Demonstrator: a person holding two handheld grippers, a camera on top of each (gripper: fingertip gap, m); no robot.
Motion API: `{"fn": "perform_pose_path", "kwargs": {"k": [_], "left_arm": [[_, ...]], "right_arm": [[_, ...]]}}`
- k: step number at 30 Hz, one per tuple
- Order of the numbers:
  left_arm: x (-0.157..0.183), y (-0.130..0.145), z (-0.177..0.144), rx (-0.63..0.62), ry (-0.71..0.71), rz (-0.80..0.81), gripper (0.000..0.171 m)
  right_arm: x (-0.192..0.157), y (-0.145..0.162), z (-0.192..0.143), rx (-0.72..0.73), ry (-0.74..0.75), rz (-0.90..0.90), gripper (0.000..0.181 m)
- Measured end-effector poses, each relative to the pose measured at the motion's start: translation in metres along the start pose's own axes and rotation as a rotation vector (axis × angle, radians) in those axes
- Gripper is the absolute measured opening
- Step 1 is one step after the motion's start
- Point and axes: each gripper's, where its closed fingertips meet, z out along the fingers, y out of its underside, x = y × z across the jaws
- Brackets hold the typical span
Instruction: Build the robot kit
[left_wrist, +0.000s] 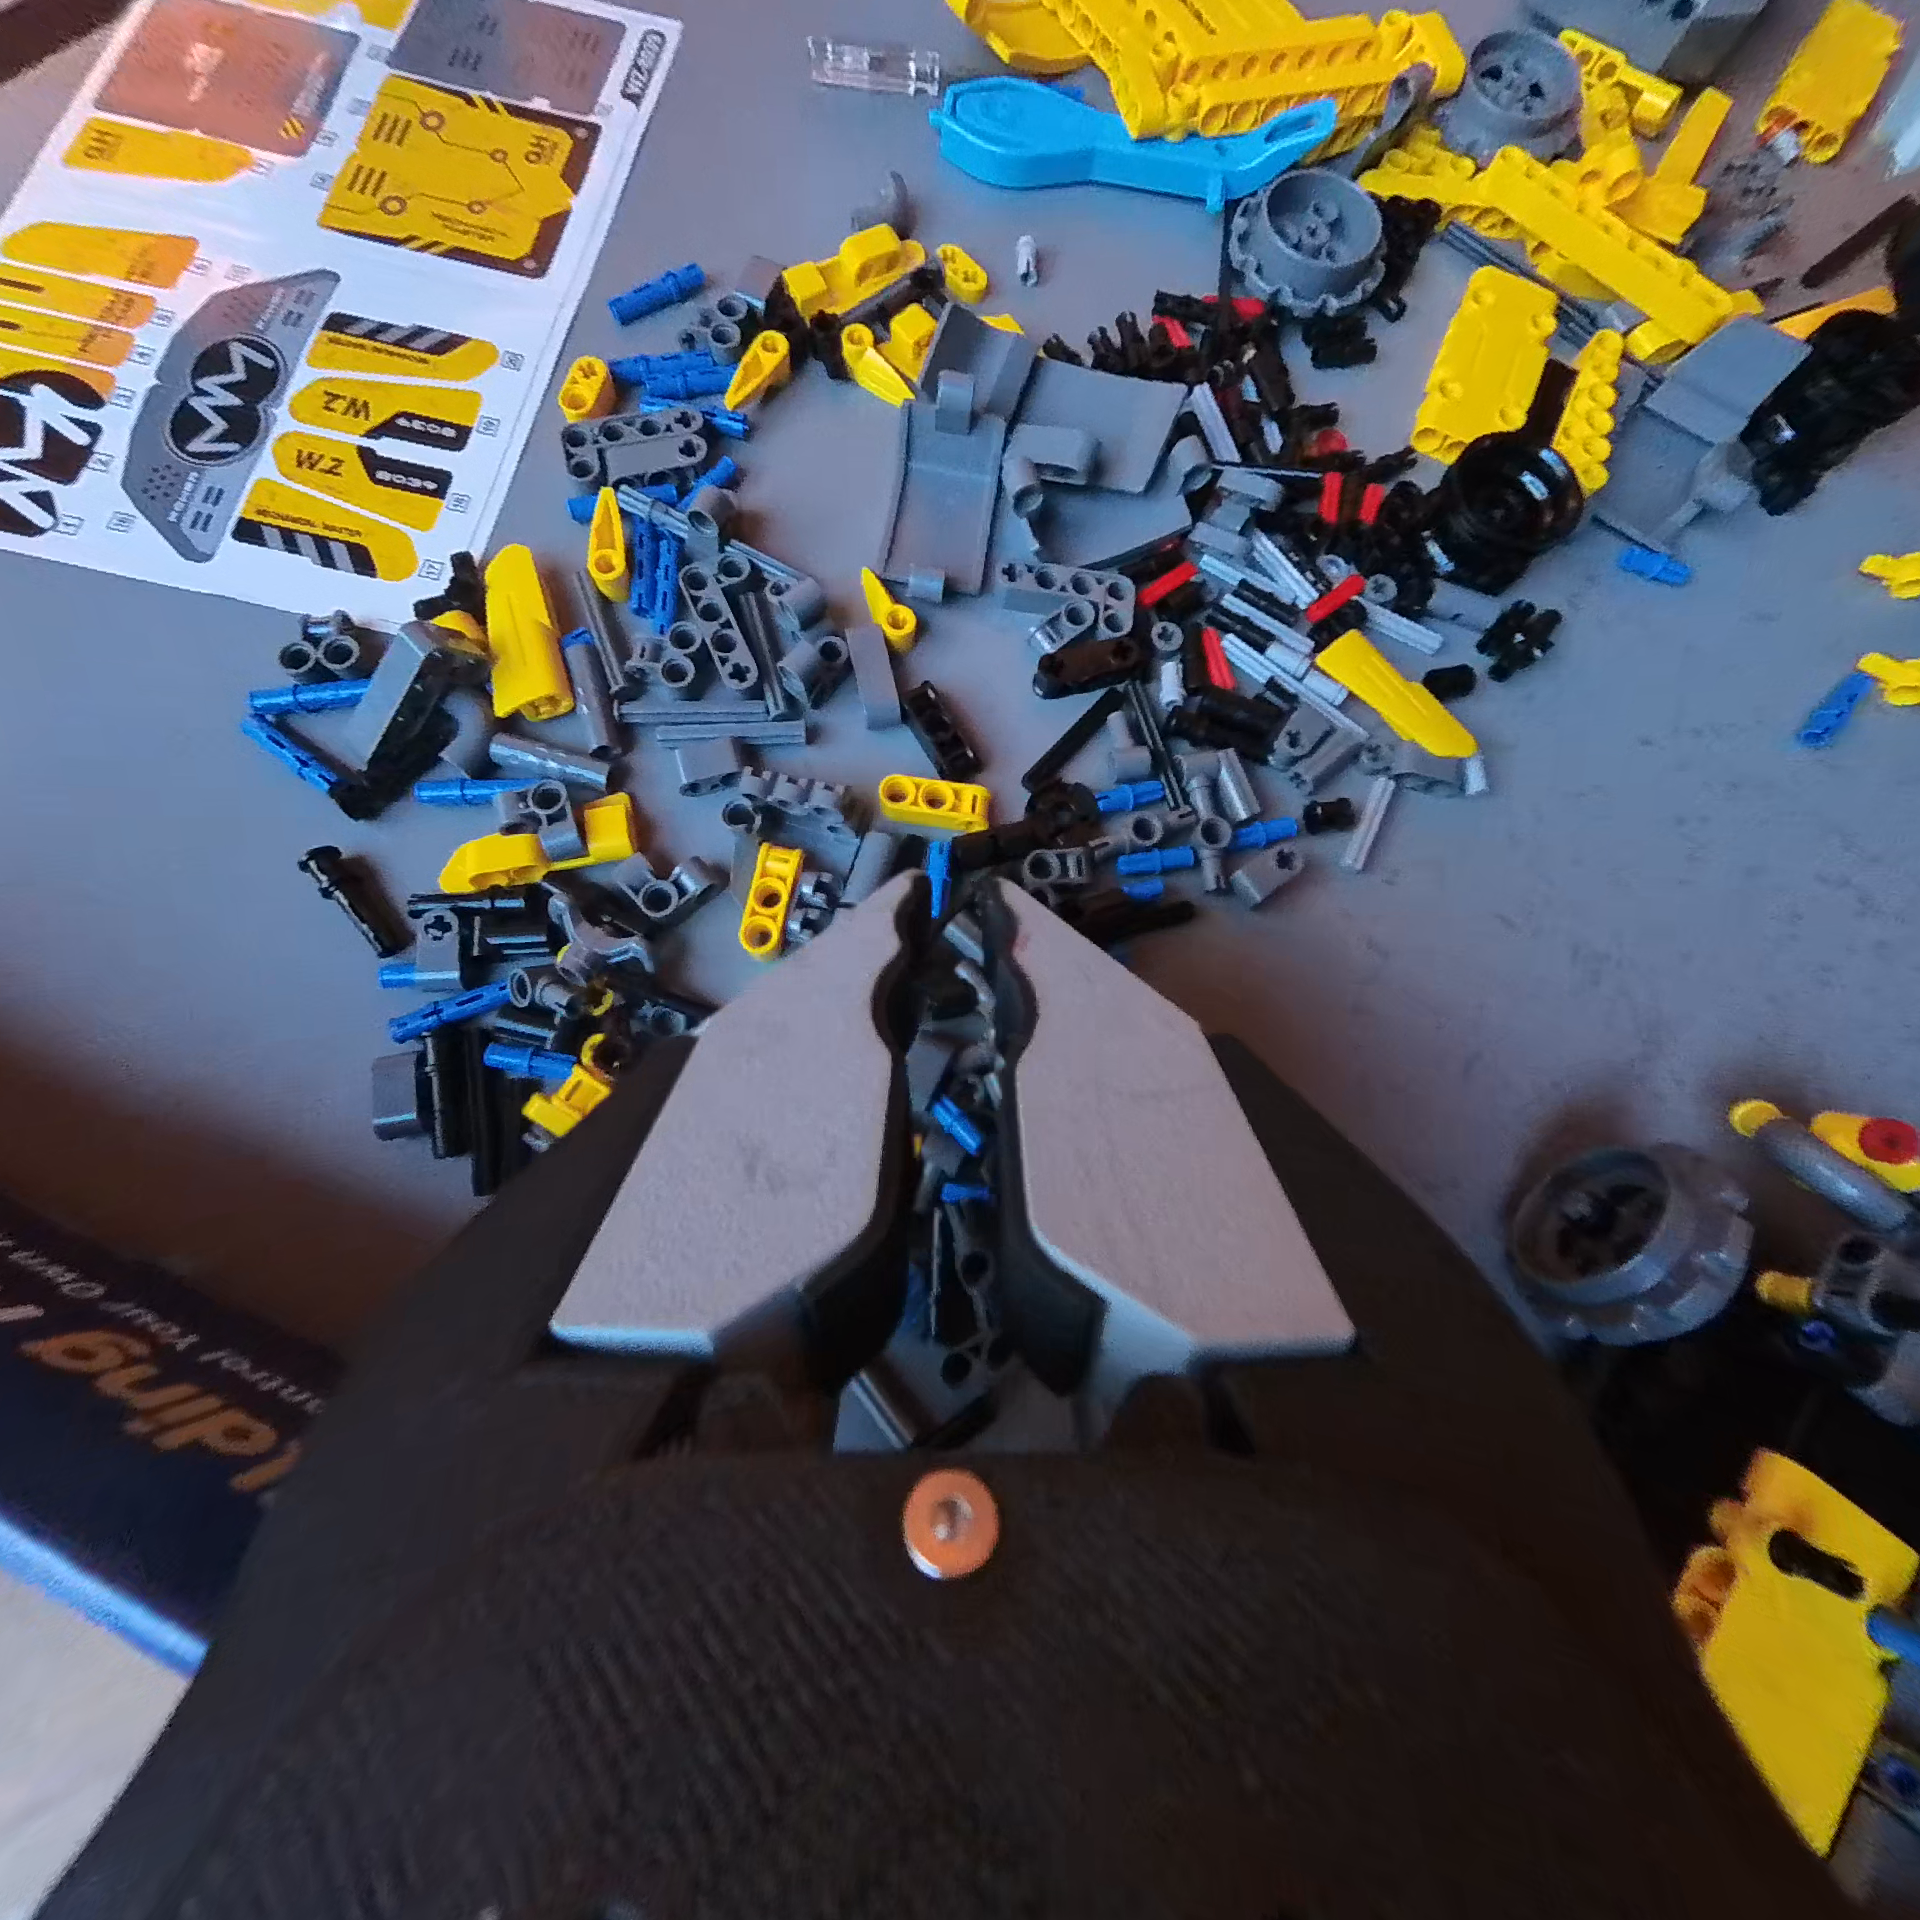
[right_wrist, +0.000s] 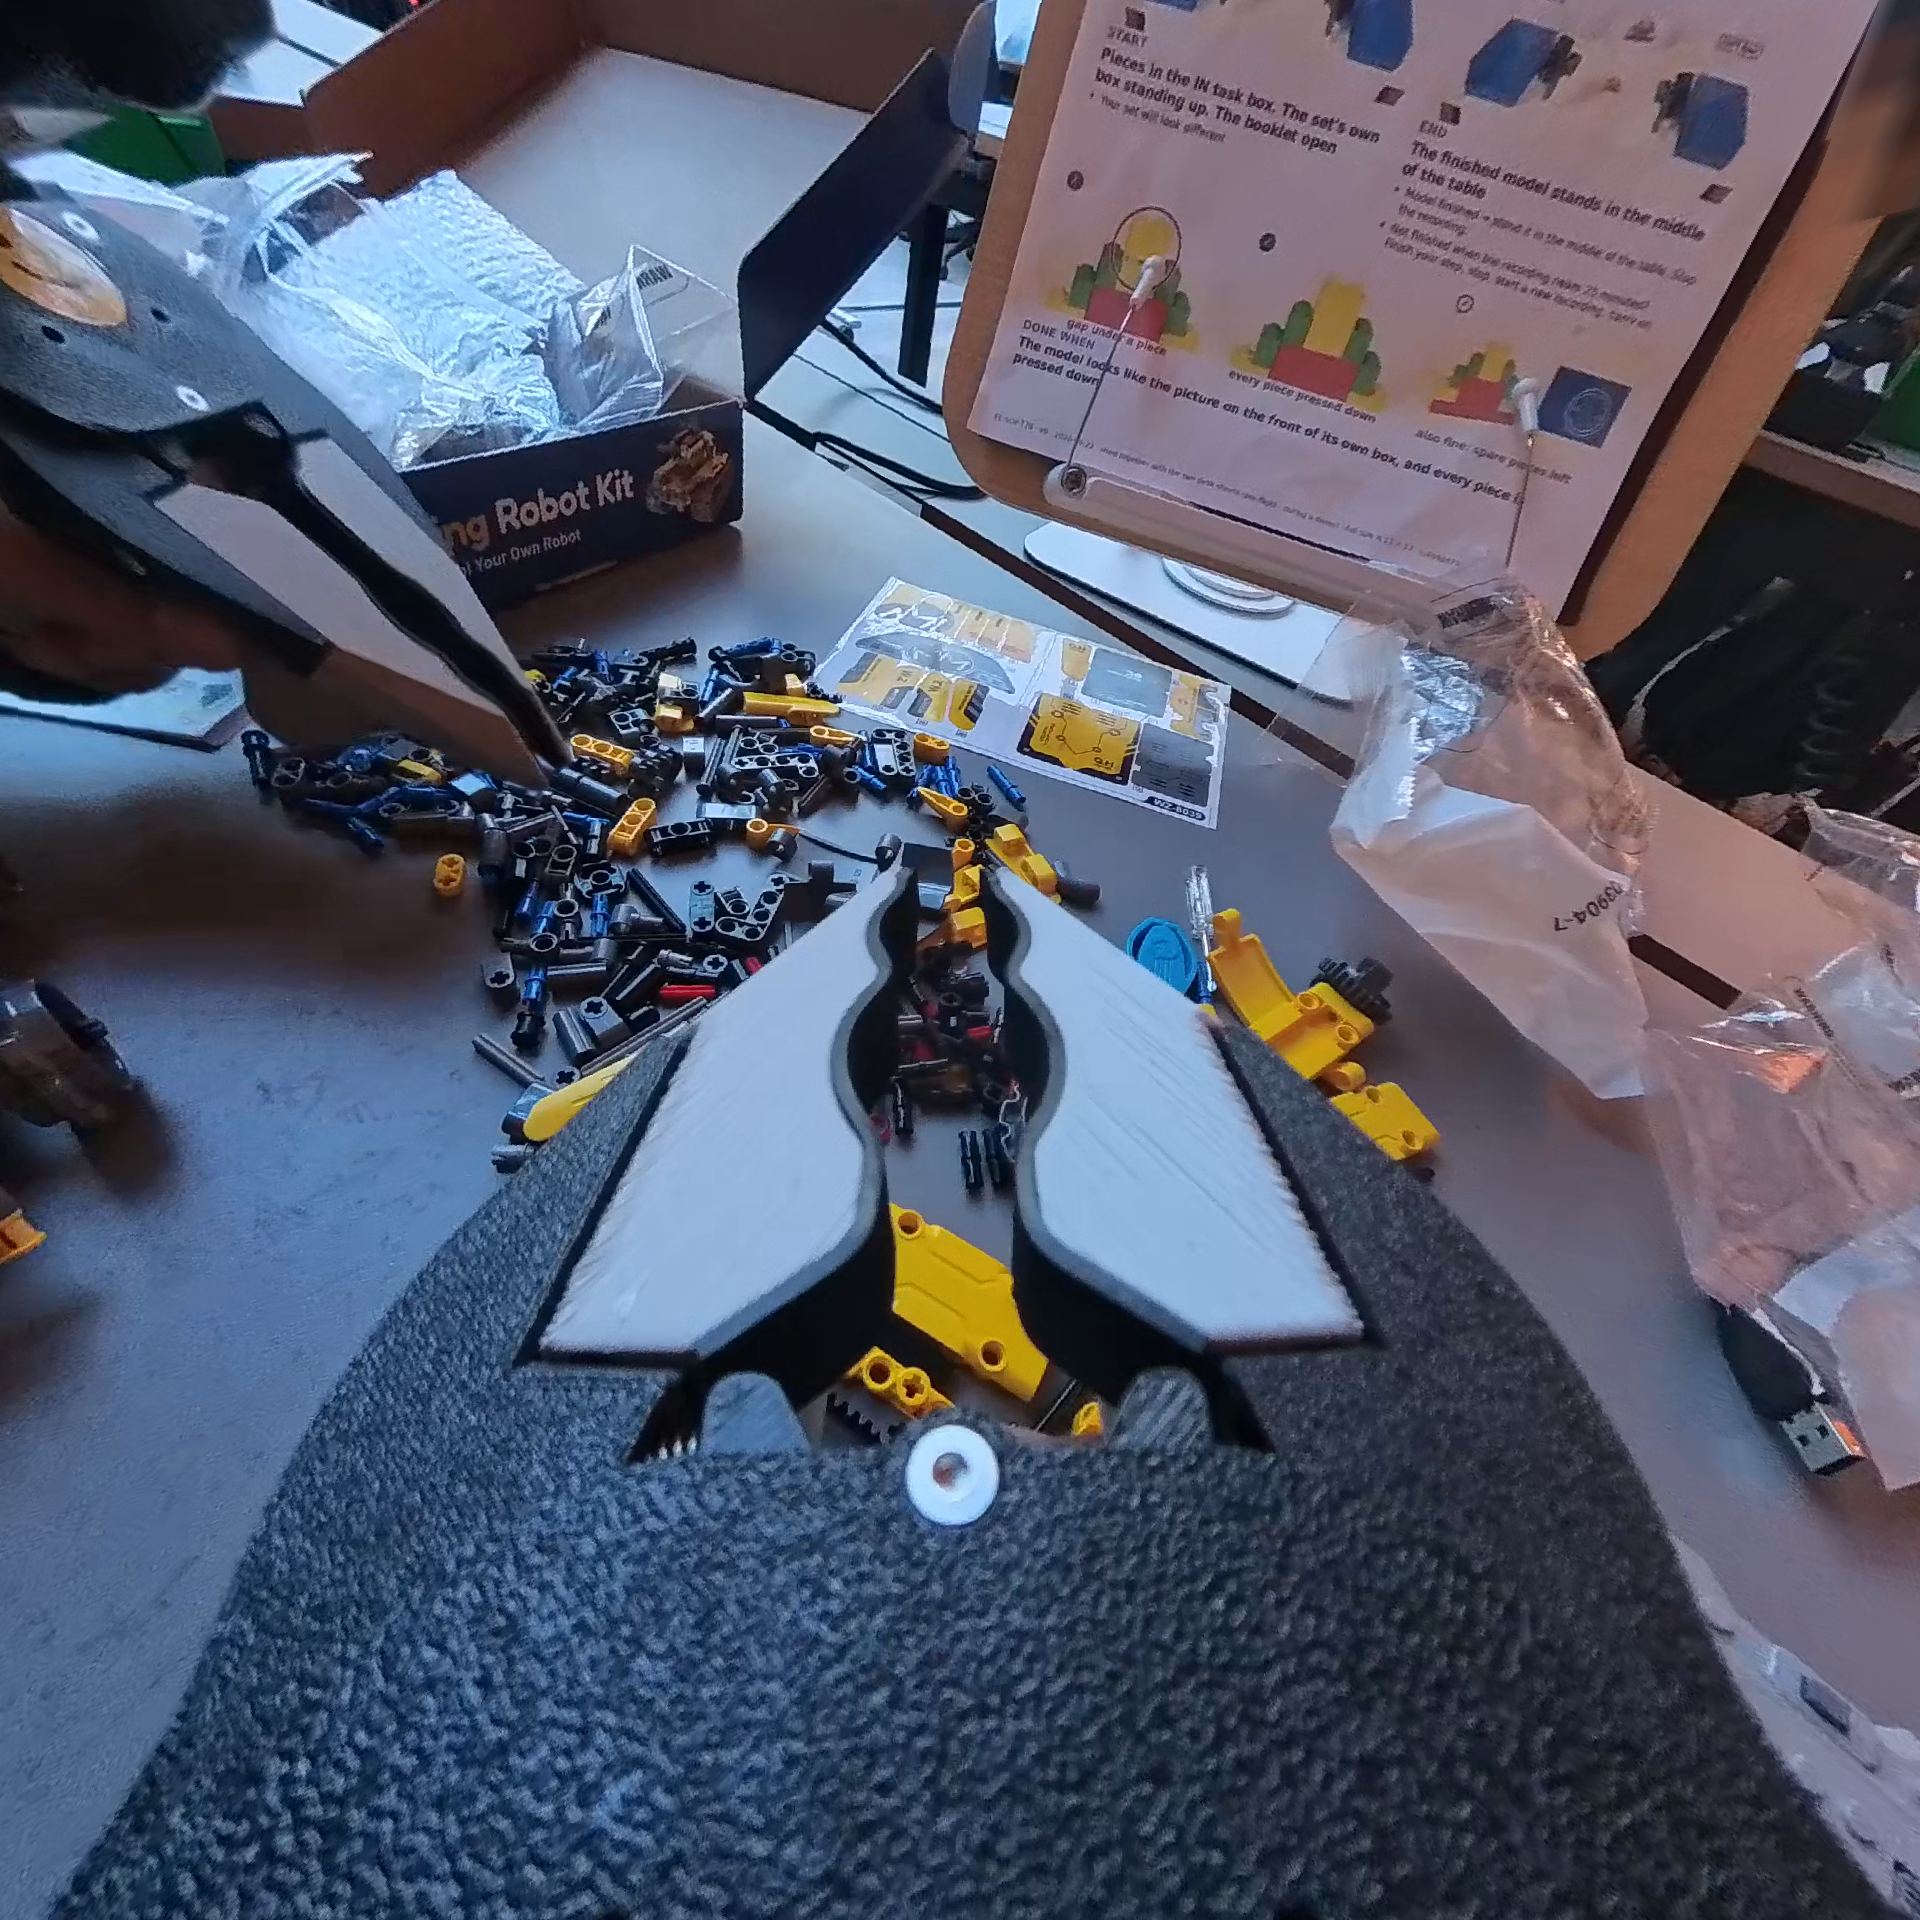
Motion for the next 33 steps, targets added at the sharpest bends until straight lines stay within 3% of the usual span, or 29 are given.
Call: {"fn": "perform_pose_path", "kwargs": {"k": [9,18,25,30,33], "left_arm": [[0.014,0.006,0.010,-0.044,0.030,0.055,0.004],[0.002,-0.012,0.000,0.065,-0.003,-0.006,0.007],[0.005,-0.012,0.005,0.063,-0.010,-0.015,0.011],[0.020,-0.021,0.010,0.105,0.035,-0.015,0.015],[0.032,-0.014,0.017,0.064,0.074,0.024,0.015]], "right_arm": [[-0.001,0.000,0.000,-0.003,-0.003,-0.003,0.011],[-0.002,0.000,0.001,-0.004,-0.007,-0.005,0.011],[-0.004,-0.004,-0.002,0.013,-0.007,-0.009,0.011],[-0.002,0.000,0.001,-0.005,0.002,-0.009,0.011],[0.001,0.000,0.001,-0.004,0.015,-0.012,0.011]]}}
